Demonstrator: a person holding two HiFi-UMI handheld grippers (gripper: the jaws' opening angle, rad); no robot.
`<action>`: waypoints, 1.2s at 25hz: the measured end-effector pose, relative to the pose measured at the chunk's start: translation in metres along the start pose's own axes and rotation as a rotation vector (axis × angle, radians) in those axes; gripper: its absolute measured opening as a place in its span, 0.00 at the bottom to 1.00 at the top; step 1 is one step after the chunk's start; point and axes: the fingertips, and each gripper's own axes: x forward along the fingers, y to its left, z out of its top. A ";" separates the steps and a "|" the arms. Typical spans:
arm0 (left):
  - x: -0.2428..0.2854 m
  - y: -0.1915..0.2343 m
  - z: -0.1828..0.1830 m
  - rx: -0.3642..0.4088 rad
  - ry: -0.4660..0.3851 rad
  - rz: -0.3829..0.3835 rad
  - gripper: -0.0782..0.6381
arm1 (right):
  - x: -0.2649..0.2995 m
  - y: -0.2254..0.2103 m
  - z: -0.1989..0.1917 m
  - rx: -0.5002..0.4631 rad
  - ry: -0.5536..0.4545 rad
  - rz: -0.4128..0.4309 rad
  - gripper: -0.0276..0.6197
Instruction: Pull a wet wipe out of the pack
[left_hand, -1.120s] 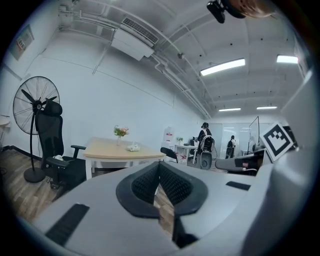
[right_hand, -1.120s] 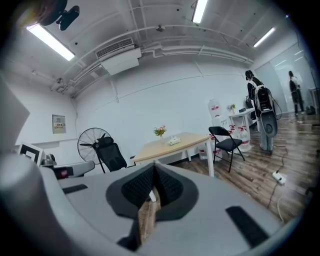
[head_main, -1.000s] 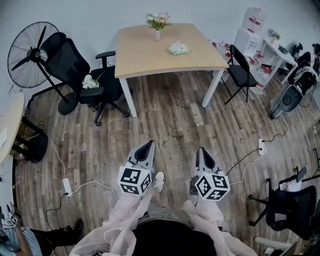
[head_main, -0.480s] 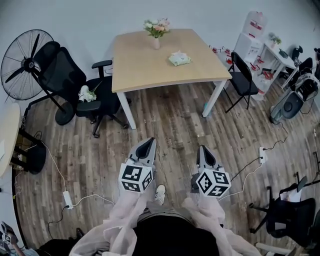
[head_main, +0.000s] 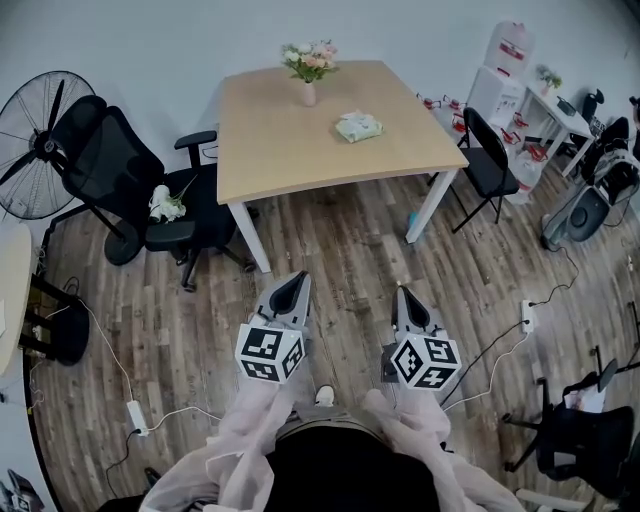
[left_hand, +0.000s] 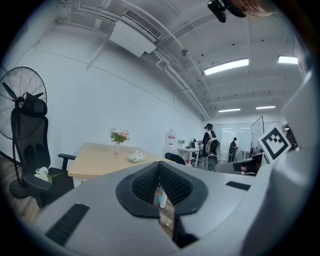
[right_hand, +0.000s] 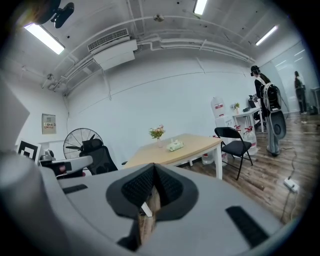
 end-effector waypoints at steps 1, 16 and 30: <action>0.004 0.004 0.000 -0.002 0.003 0.002 0.12 | 0.006 0.000 0.000 0.001 0.005 0.000 0.06; 0.017 0.032 -0.010 -0.008 0.042 0.047 0.12 | 0.042 0.001 -0.014 0.019 0.061 0.009 0.06; 0.086 0.055 -0.012 -0.027 0.064 0.058 0.12 | 0.112 -0.031 0.007 0.009 0.079 0.012 0.06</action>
